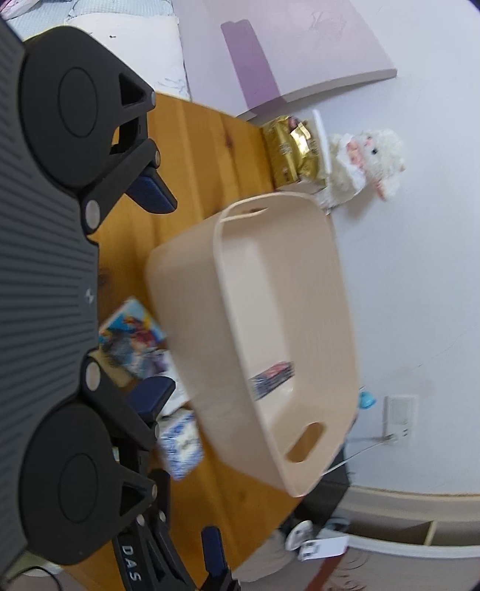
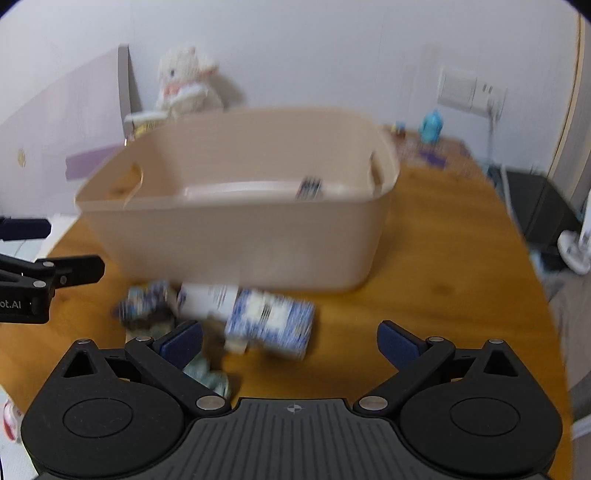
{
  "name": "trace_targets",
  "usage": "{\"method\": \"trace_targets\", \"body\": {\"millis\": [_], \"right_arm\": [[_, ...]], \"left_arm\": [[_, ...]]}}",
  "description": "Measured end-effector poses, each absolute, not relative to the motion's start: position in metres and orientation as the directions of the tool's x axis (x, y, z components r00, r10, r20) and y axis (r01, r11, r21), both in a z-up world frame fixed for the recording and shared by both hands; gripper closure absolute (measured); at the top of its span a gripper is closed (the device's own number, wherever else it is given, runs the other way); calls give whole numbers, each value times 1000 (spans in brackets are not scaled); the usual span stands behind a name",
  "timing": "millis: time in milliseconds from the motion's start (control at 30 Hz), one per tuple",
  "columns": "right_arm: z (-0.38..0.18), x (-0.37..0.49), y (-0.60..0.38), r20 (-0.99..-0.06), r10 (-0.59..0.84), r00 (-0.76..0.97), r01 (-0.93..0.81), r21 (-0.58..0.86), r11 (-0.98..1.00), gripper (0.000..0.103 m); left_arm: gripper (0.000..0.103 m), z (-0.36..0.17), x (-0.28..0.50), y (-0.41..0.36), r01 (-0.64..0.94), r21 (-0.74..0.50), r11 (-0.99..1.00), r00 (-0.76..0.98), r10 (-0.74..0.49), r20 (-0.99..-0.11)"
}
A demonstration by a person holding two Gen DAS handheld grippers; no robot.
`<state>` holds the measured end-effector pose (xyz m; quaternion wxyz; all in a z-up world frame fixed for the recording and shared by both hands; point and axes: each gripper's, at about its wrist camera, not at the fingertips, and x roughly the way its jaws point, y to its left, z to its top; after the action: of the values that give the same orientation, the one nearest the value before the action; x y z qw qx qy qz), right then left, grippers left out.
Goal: Organize objects
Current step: 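Grasp the small cartoon box with the left tool while the right tool grasps the green scrunchie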
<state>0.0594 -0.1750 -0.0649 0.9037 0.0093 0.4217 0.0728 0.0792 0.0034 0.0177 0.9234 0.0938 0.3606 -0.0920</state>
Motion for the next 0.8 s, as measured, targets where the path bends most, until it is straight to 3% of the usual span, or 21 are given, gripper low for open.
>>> {"method": "trace_targets", "body": {"millis": [233, 667, 733, 800], "right_arm": [[-97, 57, -158, -807, 187, 560, -163, 114, 980, 3], [-111, 61, -165, -813, 126, 568, -130, 63, 990, 9], [-112, 60, -166, -811, 119, 573, -131, 52, 990, 11], [-112, 58, -165, -807, 111, 580, -133, 41, 990, 14]], "left_arm": [[8, -9, 74, 7, 286, 104, 953, 702, -134, -700], [8, -34, 89, -9, 361, 110, 926, 688, -185, -702], [9, -37, 91, -11, 374, 108, 921, 685, -196, -701], [18, -40, 92, -13, 388, 112, 915, 686, -205, -698]]}}
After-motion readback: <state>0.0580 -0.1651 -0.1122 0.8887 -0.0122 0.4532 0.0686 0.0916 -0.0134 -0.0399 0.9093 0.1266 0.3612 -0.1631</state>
